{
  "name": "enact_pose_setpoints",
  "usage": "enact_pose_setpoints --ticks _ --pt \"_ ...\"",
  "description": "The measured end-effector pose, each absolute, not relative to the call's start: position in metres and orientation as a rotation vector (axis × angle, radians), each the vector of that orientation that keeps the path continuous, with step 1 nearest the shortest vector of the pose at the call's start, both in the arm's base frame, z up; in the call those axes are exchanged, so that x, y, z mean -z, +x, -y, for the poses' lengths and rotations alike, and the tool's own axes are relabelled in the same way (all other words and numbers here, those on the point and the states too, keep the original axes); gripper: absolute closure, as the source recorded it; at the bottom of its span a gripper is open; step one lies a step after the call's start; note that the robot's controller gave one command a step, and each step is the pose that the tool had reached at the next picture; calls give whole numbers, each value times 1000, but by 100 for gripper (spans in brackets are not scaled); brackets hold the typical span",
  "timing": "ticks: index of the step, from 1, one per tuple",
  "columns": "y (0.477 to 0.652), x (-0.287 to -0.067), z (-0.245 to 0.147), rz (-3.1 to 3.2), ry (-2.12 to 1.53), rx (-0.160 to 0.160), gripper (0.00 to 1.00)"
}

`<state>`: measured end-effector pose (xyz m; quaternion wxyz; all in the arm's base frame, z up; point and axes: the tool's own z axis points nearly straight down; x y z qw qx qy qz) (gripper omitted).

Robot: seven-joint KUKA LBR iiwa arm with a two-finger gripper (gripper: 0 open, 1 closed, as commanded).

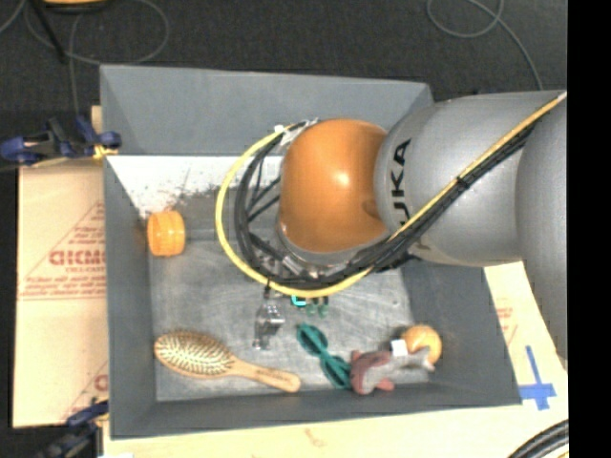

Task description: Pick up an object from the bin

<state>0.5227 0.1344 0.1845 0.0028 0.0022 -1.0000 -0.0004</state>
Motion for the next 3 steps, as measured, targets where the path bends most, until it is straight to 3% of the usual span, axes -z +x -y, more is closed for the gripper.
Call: enact_pose_setpoints --ticks 1,2,3 --pt "525 -189 -134 3144 1 3 0" --pt "502 -131 -157 3146 126 1 0" --pt "473 -120 -195 3137 210 5 0"
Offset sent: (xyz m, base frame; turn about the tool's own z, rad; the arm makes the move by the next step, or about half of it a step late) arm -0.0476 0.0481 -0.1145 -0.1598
